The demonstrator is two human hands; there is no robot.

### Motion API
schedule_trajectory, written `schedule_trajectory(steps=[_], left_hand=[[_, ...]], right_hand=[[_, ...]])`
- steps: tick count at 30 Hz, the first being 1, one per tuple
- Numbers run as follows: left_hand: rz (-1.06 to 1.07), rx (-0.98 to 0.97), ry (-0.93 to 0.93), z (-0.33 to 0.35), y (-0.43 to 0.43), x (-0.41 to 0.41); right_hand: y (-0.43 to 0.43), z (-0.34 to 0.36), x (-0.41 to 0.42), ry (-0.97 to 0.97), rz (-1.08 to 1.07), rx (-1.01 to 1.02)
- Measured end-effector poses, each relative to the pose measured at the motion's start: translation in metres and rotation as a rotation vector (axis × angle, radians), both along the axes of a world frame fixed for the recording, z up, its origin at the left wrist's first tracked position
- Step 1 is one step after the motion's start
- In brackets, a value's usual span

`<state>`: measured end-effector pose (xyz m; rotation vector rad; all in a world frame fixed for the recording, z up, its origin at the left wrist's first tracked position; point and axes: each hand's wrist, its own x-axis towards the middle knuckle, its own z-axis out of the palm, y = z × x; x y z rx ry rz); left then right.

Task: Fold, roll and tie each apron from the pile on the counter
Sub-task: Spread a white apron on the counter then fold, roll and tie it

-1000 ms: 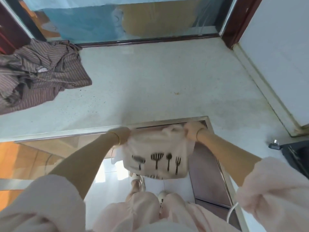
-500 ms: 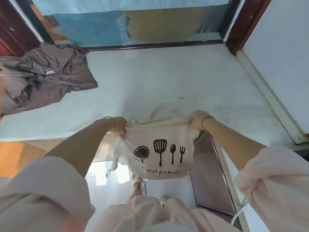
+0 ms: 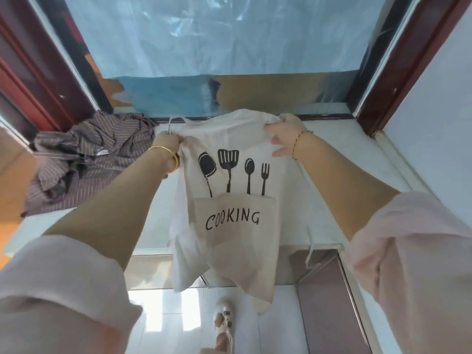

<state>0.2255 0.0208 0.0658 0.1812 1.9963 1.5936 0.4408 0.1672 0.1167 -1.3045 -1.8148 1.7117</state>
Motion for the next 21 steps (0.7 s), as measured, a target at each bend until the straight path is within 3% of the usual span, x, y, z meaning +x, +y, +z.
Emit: schedule_trajectory(steps=[3, 6, 11, 14, 17, 19, 21], left_hand=[[0.090, 0.156, -0.083, 0.024, 0.020, -0.018], [0.221, 0.362, -0.005, 0.044, 0.042, -0.035], [0.283, 0.382, 0.670, 0.111, 0.064, -0.074], [0.209, 0.467, 1.122, 0.154, 0.070, -0.088], [0.032, 0.361, 1.523, 0.152, 0.080, -0.092], [-0.165, 0.293, 1.615, 0.122, 0.094, -0.079], [-0.428, 0.269, 1.537, 0.076, 0.112, -0.052]], right_hand=[[0.016, 0.009, -0.039, 0.055, 0.024, -0.158], [0.026, 0.020, -0.096, 0.150, 0.055, -0.098], [0.031, 0.089, -0.208, 0.490, 0.120, 0.038], [0.036, 0.134, -0.237, 0.733, 0.066, -0.073], [0.064, 0.138, -0.242, 0.885, 0.029, -0.123], [0.102, 0.111, -0.240, 0.926, 0.036, -0.162], [0.167, 0.050, -0.242, 0.839, 0.074, -0.199]])
